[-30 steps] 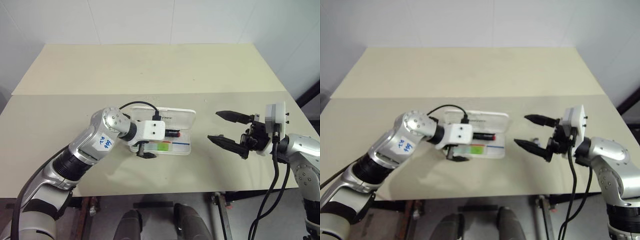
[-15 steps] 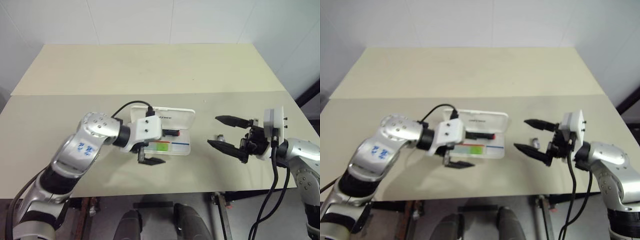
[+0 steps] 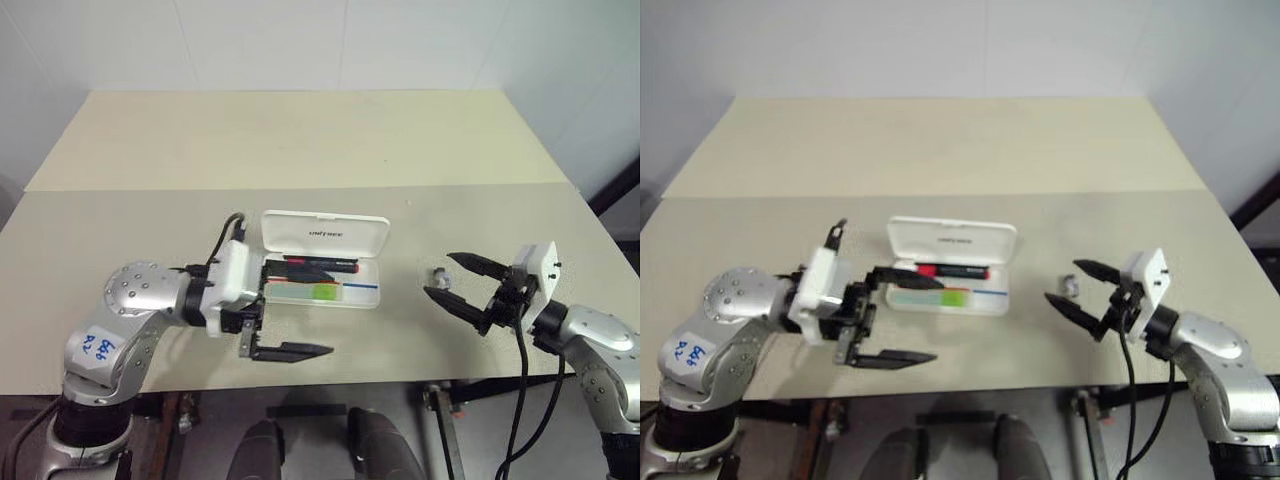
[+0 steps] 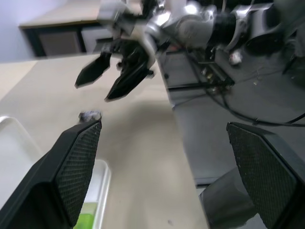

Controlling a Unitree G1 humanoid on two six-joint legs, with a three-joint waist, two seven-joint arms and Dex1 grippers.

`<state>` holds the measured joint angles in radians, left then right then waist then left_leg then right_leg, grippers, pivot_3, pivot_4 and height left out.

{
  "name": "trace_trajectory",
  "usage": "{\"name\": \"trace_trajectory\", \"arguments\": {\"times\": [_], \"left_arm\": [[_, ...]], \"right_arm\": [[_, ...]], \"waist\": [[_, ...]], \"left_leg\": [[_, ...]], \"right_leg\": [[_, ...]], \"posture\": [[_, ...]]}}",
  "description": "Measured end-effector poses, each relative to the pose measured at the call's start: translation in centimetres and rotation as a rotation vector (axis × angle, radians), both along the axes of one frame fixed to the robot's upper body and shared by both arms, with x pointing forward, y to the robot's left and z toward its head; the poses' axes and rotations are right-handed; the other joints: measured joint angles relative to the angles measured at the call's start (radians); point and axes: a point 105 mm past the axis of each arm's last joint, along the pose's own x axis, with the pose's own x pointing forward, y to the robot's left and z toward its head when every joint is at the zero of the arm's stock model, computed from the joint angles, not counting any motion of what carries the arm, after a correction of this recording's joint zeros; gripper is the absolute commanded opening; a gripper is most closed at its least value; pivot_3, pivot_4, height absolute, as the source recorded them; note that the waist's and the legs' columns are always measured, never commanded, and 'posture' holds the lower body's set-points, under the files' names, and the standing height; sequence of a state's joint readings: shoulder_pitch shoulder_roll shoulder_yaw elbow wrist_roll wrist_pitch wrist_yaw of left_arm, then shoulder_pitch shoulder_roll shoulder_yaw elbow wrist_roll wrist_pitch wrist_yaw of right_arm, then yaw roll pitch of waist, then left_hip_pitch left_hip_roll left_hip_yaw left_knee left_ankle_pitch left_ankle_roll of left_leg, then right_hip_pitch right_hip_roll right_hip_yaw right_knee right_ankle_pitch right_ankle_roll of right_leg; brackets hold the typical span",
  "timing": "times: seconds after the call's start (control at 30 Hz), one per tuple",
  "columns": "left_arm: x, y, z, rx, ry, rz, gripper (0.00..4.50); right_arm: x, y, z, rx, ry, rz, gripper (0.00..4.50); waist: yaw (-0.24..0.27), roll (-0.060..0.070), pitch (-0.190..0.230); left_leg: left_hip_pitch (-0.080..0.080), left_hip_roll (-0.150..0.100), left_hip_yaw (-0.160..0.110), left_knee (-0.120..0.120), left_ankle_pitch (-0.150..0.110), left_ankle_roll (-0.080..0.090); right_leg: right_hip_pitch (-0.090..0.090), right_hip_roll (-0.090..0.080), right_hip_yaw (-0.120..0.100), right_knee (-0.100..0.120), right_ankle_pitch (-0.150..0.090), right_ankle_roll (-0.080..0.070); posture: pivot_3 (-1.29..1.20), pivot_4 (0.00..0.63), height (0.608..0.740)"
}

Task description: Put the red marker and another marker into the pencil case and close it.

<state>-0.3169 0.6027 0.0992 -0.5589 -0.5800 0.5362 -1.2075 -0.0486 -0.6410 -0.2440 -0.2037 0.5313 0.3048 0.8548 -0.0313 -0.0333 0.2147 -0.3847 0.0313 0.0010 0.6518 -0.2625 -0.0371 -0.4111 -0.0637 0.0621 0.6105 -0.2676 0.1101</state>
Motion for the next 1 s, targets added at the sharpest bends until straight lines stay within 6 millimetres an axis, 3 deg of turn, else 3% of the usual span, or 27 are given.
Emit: {"name": "trace_trajectory", "arguments": {"times": [0.17,0.37,0.53,0.83,0.93,1.0], "left_arm": [[0.1,2.3,-0.3,-0.026,0.011,-0.013,4.47],[0.3,4.4,0.8,-0.157,0.025,-0.038,4.47],[0.4,5.9,0.6,-0.140,0.042,-0.061,4.47],[1.0,7.9,0.0,-0.085,0.054,-0.033,4.47],[1.1,7.9,0.1,-0.080,0.034,-0.032,4.50],[1.2,7.9,0.1,-0.076,0.029,-0.033,4.50]], "right_arm": [[1.5,-1.4,-2.2,-0.009,0.024,-0.163,4.50],[2.8,-0.9,-4.0,-0.008,0.058,-0.254,4.50],[3.3,-0.7,-5.3,-0.014,0.095,-0.305,4.50],[3.5,-0.7,-5.5,-0.001,0.122,-0.361,4.50],[3.4,-0.9,-5.6,0.002,0.133,-0.382,3.87],[3.3,-1.2,-5.6,0.002,0.139,-0.398,3.19]], "waist": [[0.000,0.000,0.000],[0.000,0.000,0.000],[0.000,0.000,0.000],[0.001,-0.002,-0.002],[0.004,-0.003,-0.003],[0.003,-0.004,-0.003]], "left_leg": [[0.000,0.000,0.001,0.000,0.000,0.000],[0.000,0.000,0.001,-0.001,0.000,0.000],[0.000,0.000,0.002,-0.002,0.000,0.000],[0.001,0.001,0.002,-0.002,0.000,0.000],[0.000,0.001,0.002,-0.003,0.000,0.000],[0.000,0.001,0.002,-0.005,0.000,0.000]], "right_leg": [[0.000,0.000,0.001,0.000,0.001,-0.001],[-0.001,0.000,0.001,0.000,0.001,-0.001],[-0.001,0.000,0.001,-0.001,0.000,-0.002],[0.000,-0.001,0.000,-0.003,0.001,-0.002],[0.000,-0.001,0.000,-0.004,0.001,-0.002],[-0.001,-0.001,0.000,-0.005,0.001,-0.002]], "posture": [[0.00,0.150,0.740],[0.00,0.150,0.740],[0.00,0.150,0.740],[0.00,0.150,0.740],[0.00,0.150,0.740],[0.00,0.150,0.740]]}}
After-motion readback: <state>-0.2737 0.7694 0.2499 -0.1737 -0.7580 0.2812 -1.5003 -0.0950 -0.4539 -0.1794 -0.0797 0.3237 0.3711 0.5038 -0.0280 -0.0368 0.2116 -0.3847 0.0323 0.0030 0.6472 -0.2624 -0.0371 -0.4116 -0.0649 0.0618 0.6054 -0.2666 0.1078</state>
